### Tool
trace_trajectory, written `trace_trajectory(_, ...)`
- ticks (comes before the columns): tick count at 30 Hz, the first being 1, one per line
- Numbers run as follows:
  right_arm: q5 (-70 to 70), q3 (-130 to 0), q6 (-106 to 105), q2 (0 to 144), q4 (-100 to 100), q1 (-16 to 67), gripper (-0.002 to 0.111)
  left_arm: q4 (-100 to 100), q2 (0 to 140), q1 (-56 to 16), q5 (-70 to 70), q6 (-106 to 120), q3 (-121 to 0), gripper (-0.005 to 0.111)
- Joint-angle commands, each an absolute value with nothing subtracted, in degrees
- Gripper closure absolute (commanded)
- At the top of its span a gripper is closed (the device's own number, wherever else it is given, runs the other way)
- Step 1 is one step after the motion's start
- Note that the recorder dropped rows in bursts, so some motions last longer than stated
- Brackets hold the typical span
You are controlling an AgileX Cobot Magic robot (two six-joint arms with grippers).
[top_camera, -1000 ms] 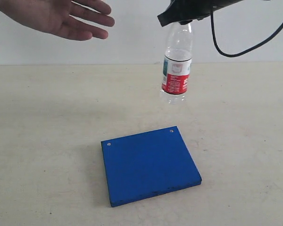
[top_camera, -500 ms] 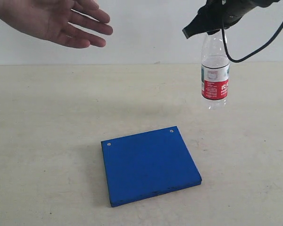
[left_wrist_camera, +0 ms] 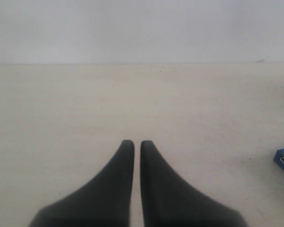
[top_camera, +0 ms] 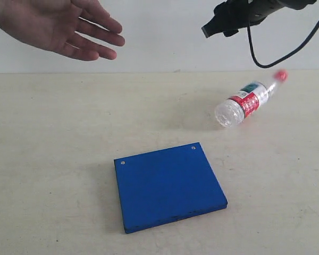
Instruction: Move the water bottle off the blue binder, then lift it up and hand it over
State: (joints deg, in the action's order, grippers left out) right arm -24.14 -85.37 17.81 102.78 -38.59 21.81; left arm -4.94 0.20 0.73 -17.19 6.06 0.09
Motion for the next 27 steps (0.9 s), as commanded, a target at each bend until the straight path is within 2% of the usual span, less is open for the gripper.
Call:
trace_trajectory(1,-24.3,-85.3,21.4,101.7,-39.1,21.7,0.054,-4.9,0.0,0.5,-16.4,6.2,0.0,0.102)
trace_trajectory(6,-26.5,-85.3,28.4,101.6,-38.7,20.0,0.055,-4.9,0.0,0.5,-16.4,6.2,0.0,0.102)
trace_trajectory(9,-31.9,-85.3,32.6,104.3,-26.1,14.7,0.055,-4.9,0.0,0.5,-16.4,6.2,0.0,0.102)
trace_trajectory(14,-42.0,-85.3,7.4,111.9,12.1,2.6,0.055,-4.9,0.0,0.5,-16.4,6.2,0.0,0.102)
trace_trajectory(16,-44.7,-85.3,2.1,113.6,21.0,-0.9,0.054,-4.9,0.0,0.5,-16.4,6.2,0.0,0.102)
trace_trajectory(20,-45.8,-85.3,-2.2,113.7,30.8,-6.2,0.054,-4.9,0.0,0.5,-16.4,6.2,0.0,0.102)
trace_trajectory(27,-45.7,-85.1,-11.6,112.5,47.8,-10.9,0.054,-4.9,0.0,0.5,-16.4,6.2,0.0,0.102)
